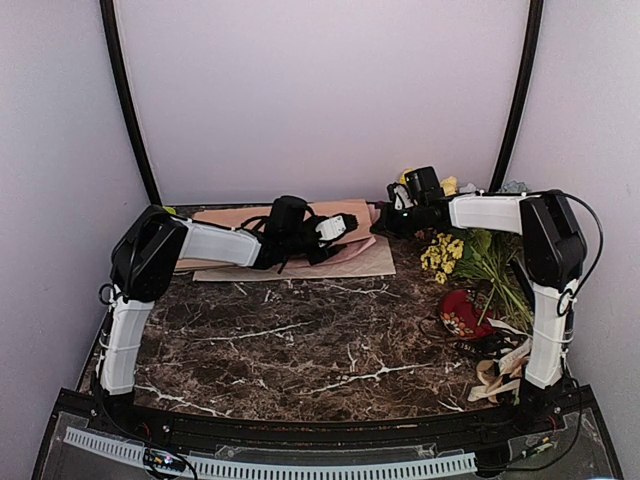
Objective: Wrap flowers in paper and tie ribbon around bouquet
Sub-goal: Pass from the right arm to the left
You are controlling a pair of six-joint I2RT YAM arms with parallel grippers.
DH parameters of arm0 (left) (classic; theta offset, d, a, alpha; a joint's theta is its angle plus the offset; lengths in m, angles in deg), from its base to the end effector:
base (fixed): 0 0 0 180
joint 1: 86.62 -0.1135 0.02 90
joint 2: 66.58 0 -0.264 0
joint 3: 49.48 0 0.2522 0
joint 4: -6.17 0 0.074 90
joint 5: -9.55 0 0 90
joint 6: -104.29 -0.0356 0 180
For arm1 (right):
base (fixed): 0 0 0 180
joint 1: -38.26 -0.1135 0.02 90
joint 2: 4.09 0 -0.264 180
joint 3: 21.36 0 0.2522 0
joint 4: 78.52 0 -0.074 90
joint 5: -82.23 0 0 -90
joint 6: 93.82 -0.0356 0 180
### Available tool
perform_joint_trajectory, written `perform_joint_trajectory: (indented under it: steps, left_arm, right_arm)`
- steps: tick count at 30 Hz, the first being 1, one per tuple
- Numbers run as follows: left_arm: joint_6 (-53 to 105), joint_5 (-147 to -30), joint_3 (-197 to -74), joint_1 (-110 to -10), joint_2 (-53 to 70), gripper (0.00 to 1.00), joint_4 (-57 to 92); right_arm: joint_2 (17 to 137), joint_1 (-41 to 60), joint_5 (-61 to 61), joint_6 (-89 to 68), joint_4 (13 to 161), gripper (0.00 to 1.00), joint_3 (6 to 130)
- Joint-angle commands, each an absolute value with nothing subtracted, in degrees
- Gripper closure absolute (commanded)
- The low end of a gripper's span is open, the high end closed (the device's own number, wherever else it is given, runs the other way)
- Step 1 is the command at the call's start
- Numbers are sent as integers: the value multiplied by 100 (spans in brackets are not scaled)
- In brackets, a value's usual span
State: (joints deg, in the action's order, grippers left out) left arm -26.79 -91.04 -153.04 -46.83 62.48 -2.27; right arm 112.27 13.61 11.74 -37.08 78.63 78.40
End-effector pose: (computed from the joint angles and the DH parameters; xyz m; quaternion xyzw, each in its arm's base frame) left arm 0.3940 -0.3367 0.1779 0.5611 0.5739 -0.0675 0.5927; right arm 0.4149 0.2035 0.2097 -0.0052 0.8941 0.3378 0.2940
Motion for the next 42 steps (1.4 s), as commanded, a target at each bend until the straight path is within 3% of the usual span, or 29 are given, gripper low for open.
perform_joint_trajectory:
  steps: [1, 12, 32, 42]
  left_arm:
    - [-2804, -8764, -15622, -4628, 6360, 53, -450]
    - [-2733, -8500, -15789, -4548, 6489, 66, -471]
    - [-2281, -9017, -15994, -4535, 6491, 57, -308]
    - [-2306, -8872, -16246, -4538, 6635, 58, -187]
  right_arm:
    - [10897, 1295, 1126, -3617, 7903, 100, 7773]
    - [10849, 1277, 1131, -3582, 7911, 100, 7679]
    - [10919, 1277, 1104, -3500, 7896, 100, 7607]
    - [10920, 1267, 1122, -3490, 7885, 100, 7598]
